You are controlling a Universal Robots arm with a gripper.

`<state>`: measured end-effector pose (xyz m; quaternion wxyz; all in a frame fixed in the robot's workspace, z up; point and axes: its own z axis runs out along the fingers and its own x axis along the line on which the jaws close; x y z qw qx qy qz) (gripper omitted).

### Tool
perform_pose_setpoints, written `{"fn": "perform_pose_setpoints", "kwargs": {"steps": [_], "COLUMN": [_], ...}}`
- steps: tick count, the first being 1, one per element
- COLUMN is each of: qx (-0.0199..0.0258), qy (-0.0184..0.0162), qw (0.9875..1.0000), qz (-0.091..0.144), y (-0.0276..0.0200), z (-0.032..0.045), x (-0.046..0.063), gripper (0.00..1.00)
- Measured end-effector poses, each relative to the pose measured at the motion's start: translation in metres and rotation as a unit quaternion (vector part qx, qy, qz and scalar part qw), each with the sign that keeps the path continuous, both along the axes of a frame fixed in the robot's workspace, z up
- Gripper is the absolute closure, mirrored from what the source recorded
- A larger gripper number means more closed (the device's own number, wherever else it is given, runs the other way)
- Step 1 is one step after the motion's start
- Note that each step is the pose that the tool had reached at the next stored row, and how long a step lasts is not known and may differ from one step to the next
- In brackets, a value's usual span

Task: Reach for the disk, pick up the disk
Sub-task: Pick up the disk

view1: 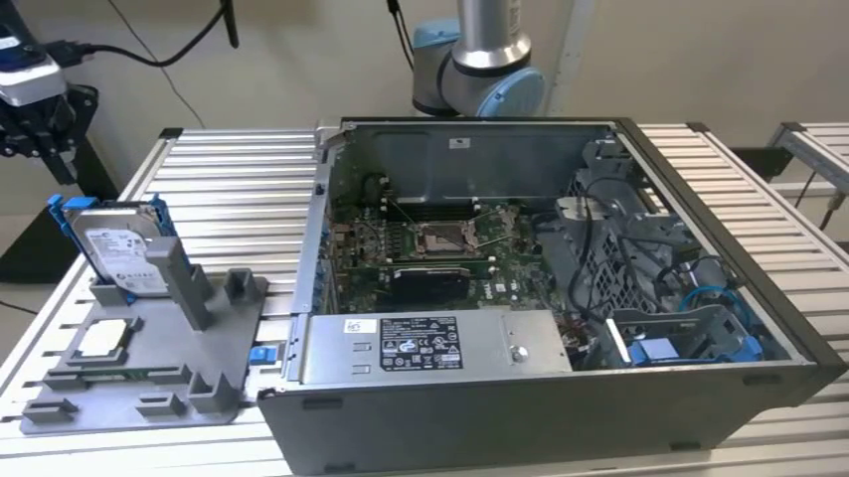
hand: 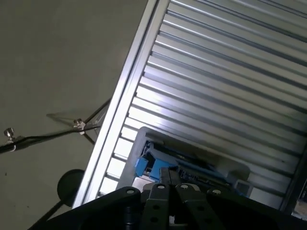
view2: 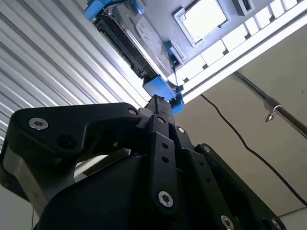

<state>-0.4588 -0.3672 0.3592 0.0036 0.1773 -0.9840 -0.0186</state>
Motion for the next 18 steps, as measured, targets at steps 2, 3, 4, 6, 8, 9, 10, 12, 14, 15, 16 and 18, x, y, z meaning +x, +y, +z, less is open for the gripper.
{"fn": "perform_pose_setpoints", "kwargs": {"steps": [2,3,4,6,8,9,10,12,14,15,16,18], "qx": [0.0,0.0,0.0,0.0,0.0,0.0,0.0,0.0,0.0,0.0,-0.0001,0.0], "qy": [0.0,0.0,0.0,0.0,0.0,0.0,0.0,0.0,0.0,0.0,0.0,0.0], "qw": [1.0,0.9999,0.9998,0.9996,0.9993,0.9991,0.9988,0.9983,0.9977,0.9974,0.997,0.9963], "qz": [0.01,0.015,0.019,0.029,0.039,0.043,0.048,0.058,0.067,0.072,0.077,0.086], "y": [0.0,0.0,0.0,0.0,0.0,0.0,0.0,0.0,0.0,0.0,0.0,0.0], "z": [0.0,0.0001,0.0001,0.0002,0.0002,0.0003,0.0003,0.0004,0.0004,0.0004,0.0005,0.0005], "x": [0.0,0.0,0.0,0.0,0.0,0.0,0.0,0.0,0.0,0.0,0.0,0.0], "gripper": [1.0,1.0,1.0,1.0,1.0,1.0,1.0,1.0,1.0,1.0,1.0,1.0]}}
